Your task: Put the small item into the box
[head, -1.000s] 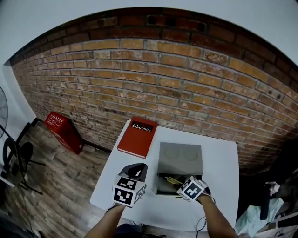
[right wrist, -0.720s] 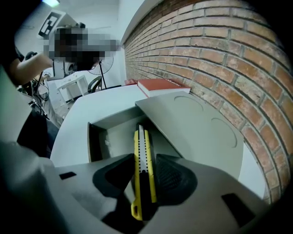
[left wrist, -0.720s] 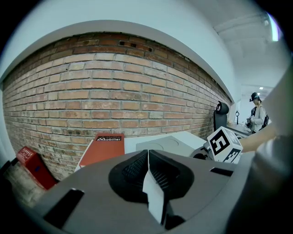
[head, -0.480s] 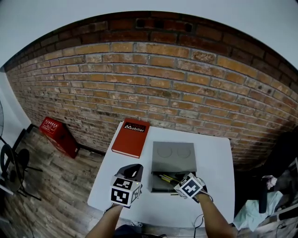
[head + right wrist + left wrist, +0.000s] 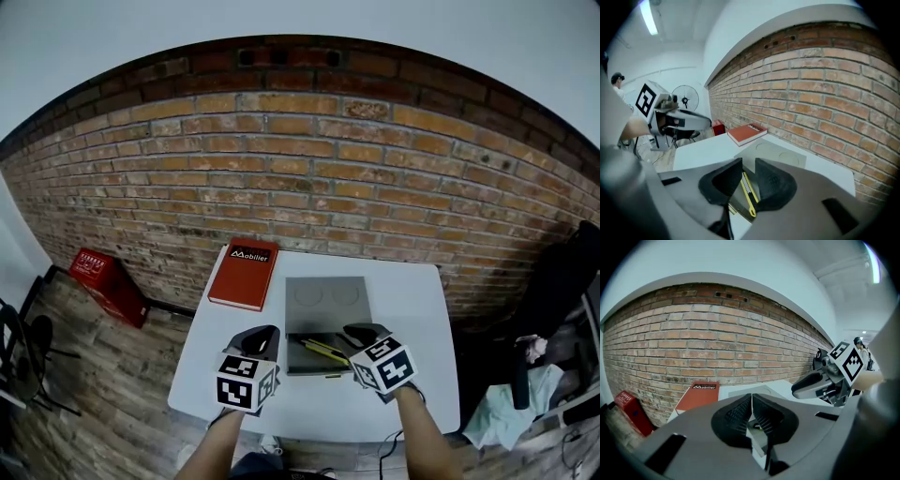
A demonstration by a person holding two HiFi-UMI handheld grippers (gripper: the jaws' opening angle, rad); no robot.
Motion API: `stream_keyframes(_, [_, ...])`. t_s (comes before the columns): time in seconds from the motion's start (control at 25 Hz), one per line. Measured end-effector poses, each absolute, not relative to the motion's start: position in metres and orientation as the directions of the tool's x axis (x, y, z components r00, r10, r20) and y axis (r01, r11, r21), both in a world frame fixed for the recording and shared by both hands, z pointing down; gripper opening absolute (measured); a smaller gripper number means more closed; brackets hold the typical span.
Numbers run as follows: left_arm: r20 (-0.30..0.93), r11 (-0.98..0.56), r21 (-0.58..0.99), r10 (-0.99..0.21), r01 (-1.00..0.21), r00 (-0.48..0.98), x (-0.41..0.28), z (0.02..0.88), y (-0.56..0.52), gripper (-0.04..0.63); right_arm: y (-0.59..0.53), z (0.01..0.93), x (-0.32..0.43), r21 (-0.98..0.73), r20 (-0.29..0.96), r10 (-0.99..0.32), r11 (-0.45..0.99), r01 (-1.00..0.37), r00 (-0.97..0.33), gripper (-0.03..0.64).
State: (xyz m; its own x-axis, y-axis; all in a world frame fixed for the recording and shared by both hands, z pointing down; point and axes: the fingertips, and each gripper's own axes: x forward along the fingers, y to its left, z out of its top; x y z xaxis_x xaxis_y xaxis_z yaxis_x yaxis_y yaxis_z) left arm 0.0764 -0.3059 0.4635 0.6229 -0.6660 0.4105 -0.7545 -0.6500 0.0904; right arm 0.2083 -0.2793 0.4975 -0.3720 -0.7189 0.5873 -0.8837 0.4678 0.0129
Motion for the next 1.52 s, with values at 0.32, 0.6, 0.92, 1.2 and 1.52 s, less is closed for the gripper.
stream_keyframes(0.32, [0.39,-0.636,0.07,-0.691,-0.768,0.608,0.084,0.449,-0.277,0.026,-0.244,0.427,0.224,0.02,0.436,-0.83,0.396,-0.918,-0.348,0.062])
stream_keyframes(0.6, [0.379,-0.626,0.041,-0.711,-0.779,0.592,0.092,0.439,-0.249,0.026,-0.207,0.393,0.241,0.02,0.354,-0.88,0.346,-0.938,-0.317,0.048])
stream_keyframes(0.92, [0.357,-0.598,0.025,-0.743,-0.801,0.566,0.087,0.43,-0.22,0.026,-0.175,0.382,0.254,0.006,0.299,-0.914,0.29,-0.957,-0.275,0.031])
stream_keyframes(1.2, [0.361,-0.577,0.027,-0.756,-0.817,0.546,0.083,0.433,-0.204,0.026,-0.157,0.385,0.257,0.01,0.289,-0.917,0.292,-0.956,-0.276,0.02])
stream_keyframes(1.52, [0.358,-0.571,0.024,-0.761,-0.82,0.541,0.083,0.43,-0.196,0.026,-0.149,0.387,0.256,0.015,0.299,-0.908,0.314,-0.949,-0.295,0.02])
